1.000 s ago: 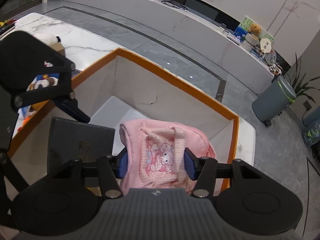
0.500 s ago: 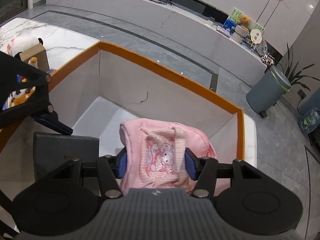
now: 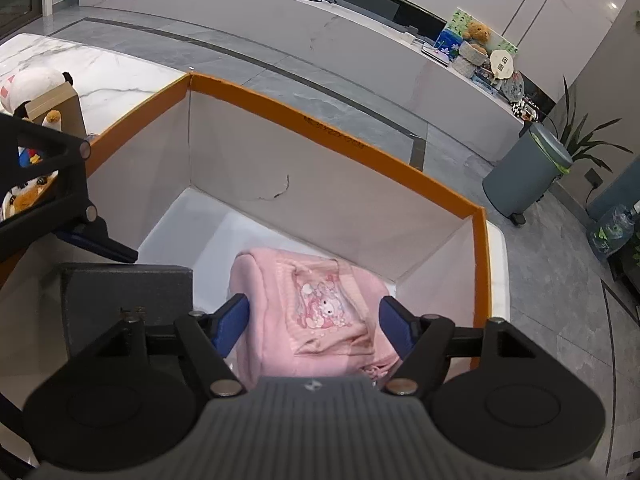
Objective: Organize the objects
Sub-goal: 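Release the black gift box with the left gripper while the right gripper releases the pink bag into the box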
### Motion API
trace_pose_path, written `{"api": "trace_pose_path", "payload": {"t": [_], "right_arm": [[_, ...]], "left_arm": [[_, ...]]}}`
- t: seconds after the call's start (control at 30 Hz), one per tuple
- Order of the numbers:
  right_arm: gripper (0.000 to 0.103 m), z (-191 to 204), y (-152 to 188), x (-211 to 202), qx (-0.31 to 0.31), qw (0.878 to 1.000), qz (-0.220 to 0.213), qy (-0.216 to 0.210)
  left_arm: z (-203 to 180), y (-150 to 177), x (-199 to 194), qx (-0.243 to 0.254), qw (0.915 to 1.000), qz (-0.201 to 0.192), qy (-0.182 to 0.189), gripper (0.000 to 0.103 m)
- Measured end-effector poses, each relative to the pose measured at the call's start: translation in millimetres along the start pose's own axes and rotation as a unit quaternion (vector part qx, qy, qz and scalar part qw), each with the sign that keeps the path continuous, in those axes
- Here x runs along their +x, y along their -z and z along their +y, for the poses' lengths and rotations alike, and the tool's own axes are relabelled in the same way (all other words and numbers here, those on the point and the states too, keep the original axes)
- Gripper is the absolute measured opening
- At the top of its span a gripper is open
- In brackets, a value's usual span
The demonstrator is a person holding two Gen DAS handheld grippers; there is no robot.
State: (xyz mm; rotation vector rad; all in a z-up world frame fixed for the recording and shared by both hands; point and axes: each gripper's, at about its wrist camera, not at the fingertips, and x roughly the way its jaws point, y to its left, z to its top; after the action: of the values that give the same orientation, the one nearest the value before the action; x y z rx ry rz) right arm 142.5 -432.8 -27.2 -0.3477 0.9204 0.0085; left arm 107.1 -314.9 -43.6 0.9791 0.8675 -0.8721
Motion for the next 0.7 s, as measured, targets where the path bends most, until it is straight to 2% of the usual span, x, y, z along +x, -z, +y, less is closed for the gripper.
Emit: {"api": "trace_pose_path", "payload": {"t": [0.07, 0.27, 0.6, 0.7], "right_arm": [[0.073, -1.9, 0.5, -2.1, 0.006, 1.0, -0.001, -0.003], [0.073, -11.1, -5.4, -11.5, 0.035, 0.999, -0.01, -0.011], [0.074, -15.3, -12.2, -35.7, 0.038, 0.999, -0.024, 0.0], [0.074, -12.6, -14.4, -45.2, 0.034, 0.999, -0.029, 0.004]], "left_arm": [[-0.8, 1.4, -3.2, 0.002, 0.9999, -0.005, -0.009, 0.102], [1.2, -3.7, -13.6, -0.016, 0.9998, -0.011, -0.005, 0.102], [1.7, -0.3, -48.0, -0.042, 0.9983, -0.038, -0.017, 0.102], [17.2, -8.2, -49.6, -0.048, 0.9974, -0.047, -0.025, 0.102]]}}
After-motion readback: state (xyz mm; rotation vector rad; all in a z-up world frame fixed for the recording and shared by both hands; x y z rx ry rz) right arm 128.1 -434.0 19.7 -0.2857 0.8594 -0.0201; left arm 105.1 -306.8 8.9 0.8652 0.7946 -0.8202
